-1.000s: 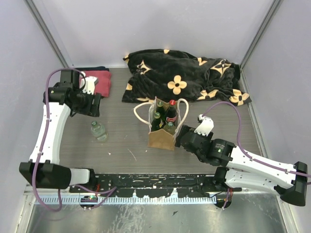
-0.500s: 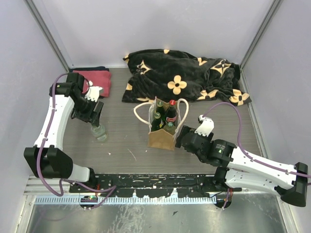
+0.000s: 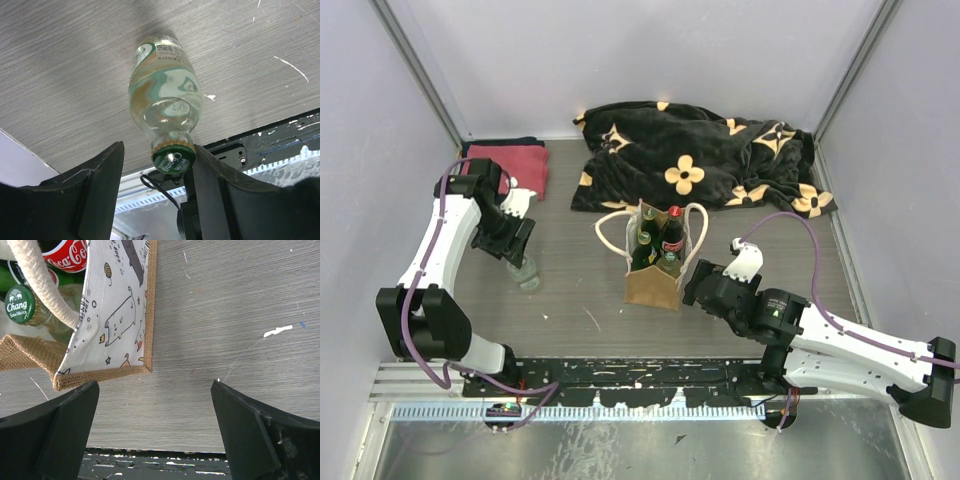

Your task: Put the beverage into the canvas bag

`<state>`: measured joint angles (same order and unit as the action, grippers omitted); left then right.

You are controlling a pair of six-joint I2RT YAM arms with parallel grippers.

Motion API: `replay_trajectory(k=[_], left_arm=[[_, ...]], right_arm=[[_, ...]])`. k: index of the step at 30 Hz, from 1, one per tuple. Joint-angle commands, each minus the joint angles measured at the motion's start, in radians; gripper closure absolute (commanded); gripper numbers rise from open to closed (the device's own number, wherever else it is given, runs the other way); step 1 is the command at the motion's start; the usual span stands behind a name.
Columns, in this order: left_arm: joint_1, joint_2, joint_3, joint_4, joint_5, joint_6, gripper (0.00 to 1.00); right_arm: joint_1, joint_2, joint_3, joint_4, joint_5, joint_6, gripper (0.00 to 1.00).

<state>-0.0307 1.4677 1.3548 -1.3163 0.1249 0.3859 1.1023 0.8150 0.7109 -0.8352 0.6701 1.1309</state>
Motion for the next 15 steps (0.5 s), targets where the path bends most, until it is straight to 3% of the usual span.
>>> replay_trajectory(k=[1,7,10,12,15], left_arm=[[-0.001,0.014,-0.002,0.035,-0.01,0.044,0.37],[-0.012,0.045,0.022,0.044,-0.011,0.035,0.38],[-0.023,0.052,0.025,0.039,-0.008,0.032,0.45],[-0.026,0.051,0.02,0.041,-0.007,0.033,0.55],[-0.027,0.047,0.019,0.047,-0.015,0.034,0.83]], right_arm=[[-0.002,-0.019,0.002,0.009,0.023,0.012,0.0],[-0.002,-0.017,0.002,0.011,0.022,0.012,0.0],[-0.003,-0.016,0.002,0.009,0.021,0.012,0.0],[-0.002,-0.019,0.0,0.011,0.022,0.014,0.0],[-0.002,-0.019,0.0,0.009,0.023,0.014,0.0]])
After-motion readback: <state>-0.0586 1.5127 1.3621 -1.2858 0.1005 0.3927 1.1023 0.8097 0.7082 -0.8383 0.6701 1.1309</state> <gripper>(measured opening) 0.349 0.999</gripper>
